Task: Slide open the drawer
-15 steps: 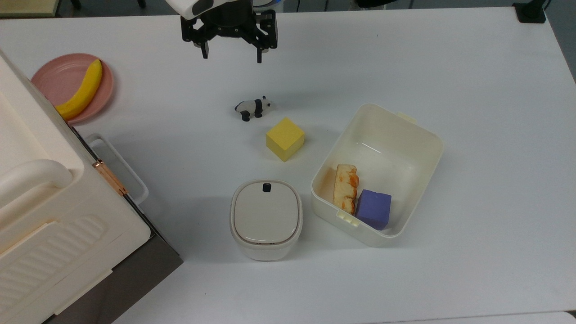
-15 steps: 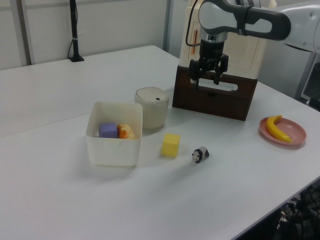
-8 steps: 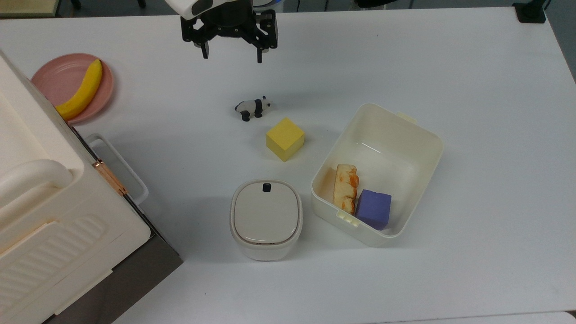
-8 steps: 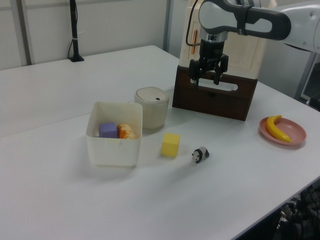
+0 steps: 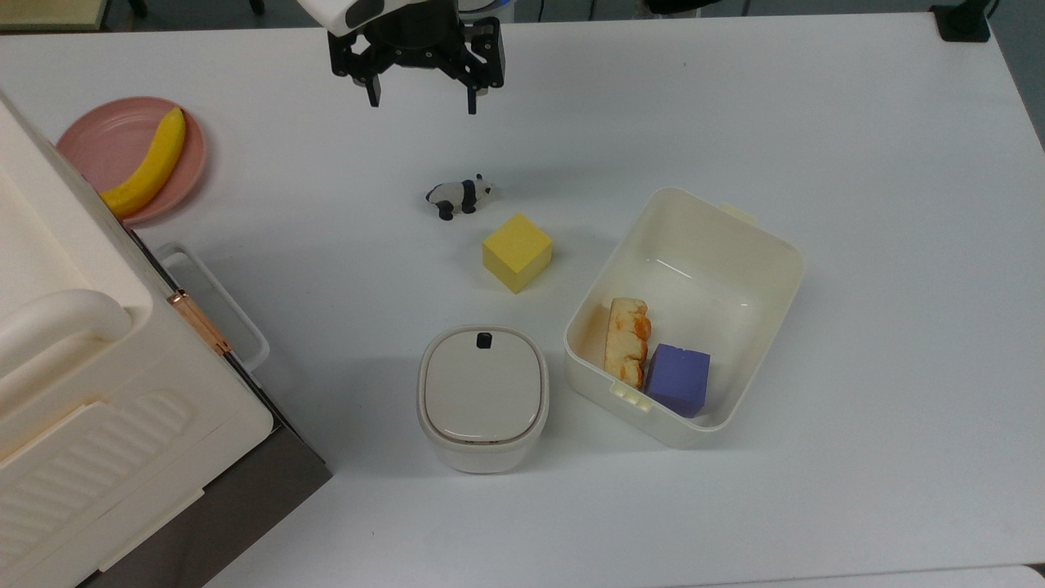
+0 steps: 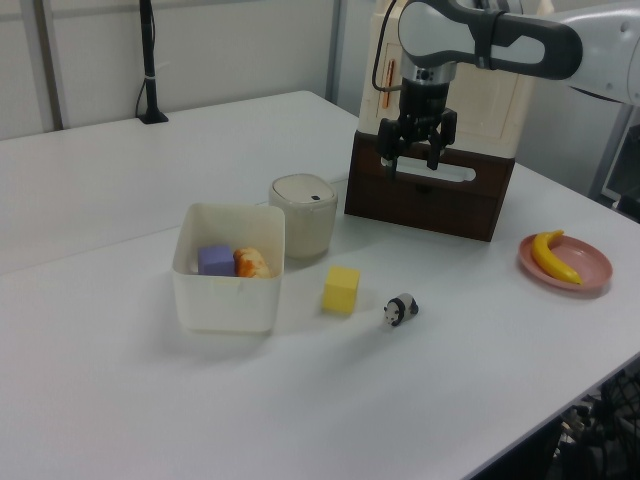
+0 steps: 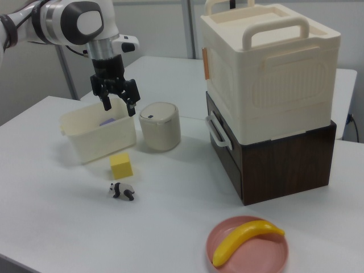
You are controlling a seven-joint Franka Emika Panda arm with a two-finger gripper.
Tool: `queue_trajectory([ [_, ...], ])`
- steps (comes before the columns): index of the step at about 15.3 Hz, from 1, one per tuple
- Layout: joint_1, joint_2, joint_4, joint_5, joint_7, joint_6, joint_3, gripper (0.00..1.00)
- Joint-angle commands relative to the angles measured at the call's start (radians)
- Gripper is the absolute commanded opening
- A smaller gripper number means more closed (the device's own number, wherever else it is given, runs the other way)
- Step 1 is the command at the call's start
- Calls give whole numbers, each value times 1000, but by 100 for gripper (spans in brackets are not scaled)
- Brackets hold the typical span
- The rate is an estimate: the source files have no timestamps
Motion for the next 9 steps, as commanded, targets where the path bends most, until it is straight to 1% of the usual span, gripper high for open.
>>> queue_trajectory([
  [1, -1, -33, -34, 21, -14, -3, -7, 100],
  [4, -1, -33, -34, 21, -16, -3, -7, 100],
  [6, -1, -33, -36, 21, -16, -3, -7, 97],
  [9, -1, -30, -34, 21, -16, 3, -7, 96],
])
